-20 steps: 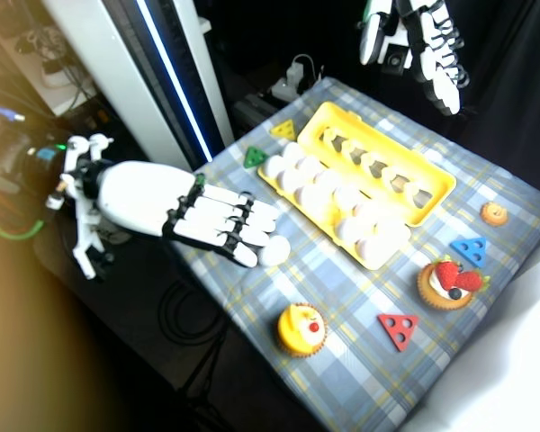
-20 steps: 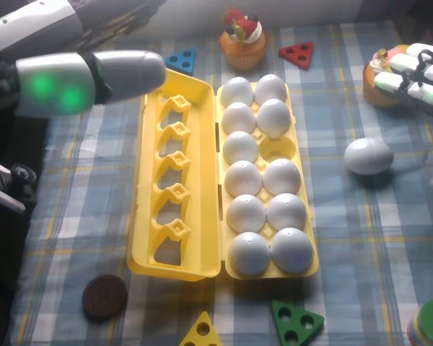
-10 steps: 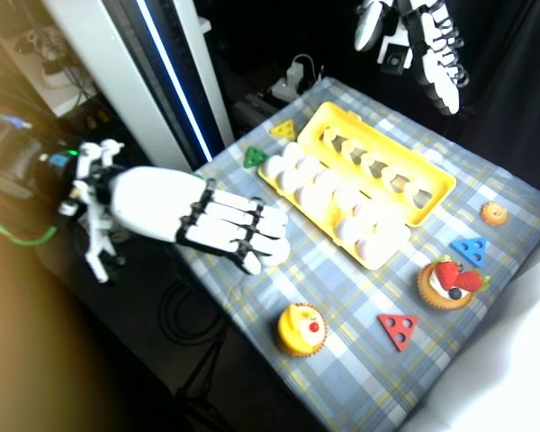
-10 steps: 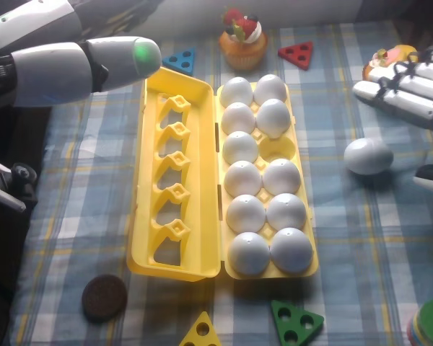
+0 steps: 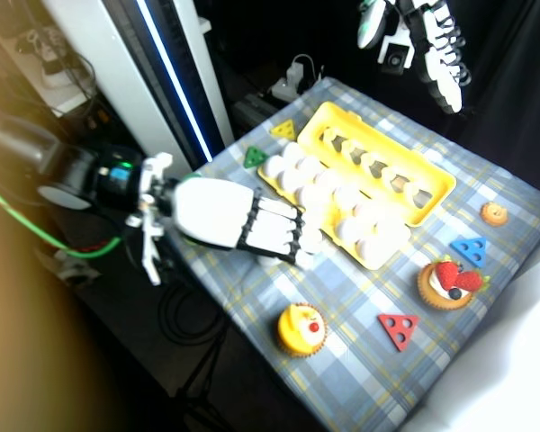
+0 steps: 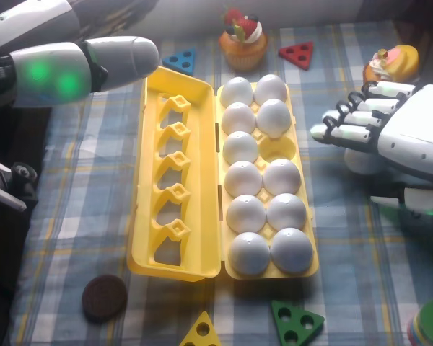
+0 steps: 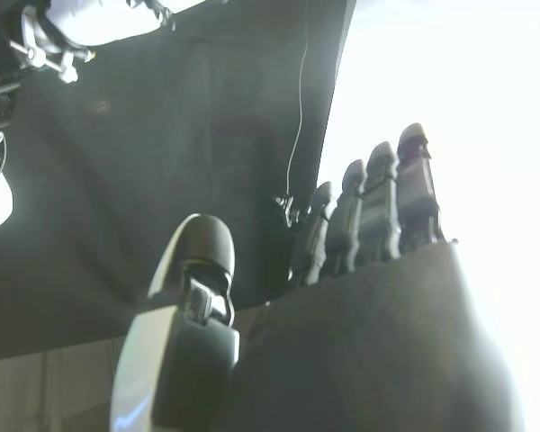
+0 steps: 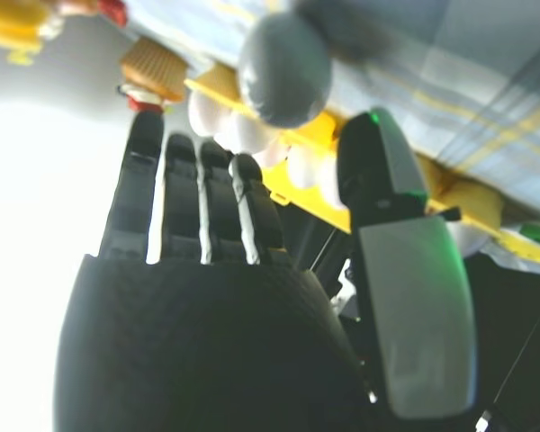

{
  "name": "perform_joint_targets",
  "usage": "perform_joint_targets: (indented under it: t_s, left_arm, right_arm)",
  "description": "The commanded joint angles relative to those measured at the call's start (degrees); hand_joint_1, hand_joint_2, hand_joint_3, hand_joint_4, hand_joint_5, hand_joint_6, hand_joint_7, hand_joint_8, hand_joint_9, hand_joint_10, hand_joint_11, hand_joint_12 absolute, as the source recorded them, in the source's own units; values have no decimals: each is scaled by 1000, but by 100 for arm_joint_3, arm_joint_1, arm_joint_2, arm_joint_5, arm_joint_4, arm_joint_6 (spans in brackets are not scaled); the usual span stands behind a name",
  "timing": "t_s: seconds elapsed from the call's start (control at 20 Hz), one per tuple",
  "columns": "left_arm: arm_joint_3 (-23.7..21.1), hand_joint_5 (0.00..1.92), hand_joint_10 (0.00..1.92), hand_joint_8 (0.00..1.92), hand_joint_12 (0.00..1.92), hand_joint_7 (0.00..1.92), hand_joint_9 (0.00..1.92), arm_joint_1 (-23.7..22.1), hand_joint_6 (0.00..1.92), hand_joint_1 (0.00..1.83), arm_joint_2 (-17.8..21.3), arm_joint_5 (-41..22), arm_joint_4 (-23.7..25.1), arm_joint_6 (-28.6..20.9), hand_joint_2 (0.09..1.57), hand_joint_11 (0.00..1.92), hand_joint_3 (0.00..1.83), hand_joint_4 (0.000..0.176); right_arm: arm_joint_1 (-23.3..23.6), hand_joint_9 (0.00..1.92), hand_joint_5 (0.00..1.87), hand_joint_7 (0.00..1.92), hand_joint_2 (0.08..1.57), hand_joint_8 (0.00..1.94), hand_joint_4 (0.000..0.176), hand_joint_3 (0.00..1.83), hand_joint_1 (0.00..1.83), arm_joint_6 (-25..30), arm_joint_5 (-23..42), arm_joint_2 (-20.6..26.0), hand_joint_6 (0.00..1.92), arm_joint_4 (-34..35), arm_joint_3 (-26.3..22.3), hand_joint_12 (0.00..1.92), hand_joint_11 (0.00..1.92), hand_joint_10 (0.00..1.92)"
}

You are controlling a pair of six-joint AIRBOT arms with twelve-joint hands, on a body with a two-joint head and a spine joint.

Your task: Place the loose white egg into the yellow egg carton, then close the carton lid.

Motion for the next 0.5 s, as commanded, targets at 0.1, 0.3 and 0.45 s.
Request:
perform_joint_targets:
  t_s: [0.1, 0.3, 0.45]
  left_arm:
    - [19, 0, 0, 0, 0, 0, 0, -51, 0, 356, -14, -706, -176, -38, 1383, 0, 0, 34]
    - [25, 0, 0, 0, 0, 0, 0, -36, 0, 335, -15, -712, -193, -38, 1384, 0, 1, 43]
    - [25, 0, 0, 0, 2, 0, 0, 18, 0, 331, -7, -742, -227, -38, 1386, 6, 1, 64]
  right_arm:
    - [119, 841, 486, 773, 1287, 1487, 0, 18, 1200, -18, 456, -82, 1294, -22, 123, 1771, 871, 1458]
    - [179, 1047, 571, 775, 1297, 1625, 0, 0, 1187, -19, 455, -104, 1352, 13, 162, 1847, 1112, 1624]
    - [380, 1128, 537, 686, 1335, 1799, 0, 13, 1156, -18, 504, -102, 1397, -66, 127, 1920, 1311, 1898]
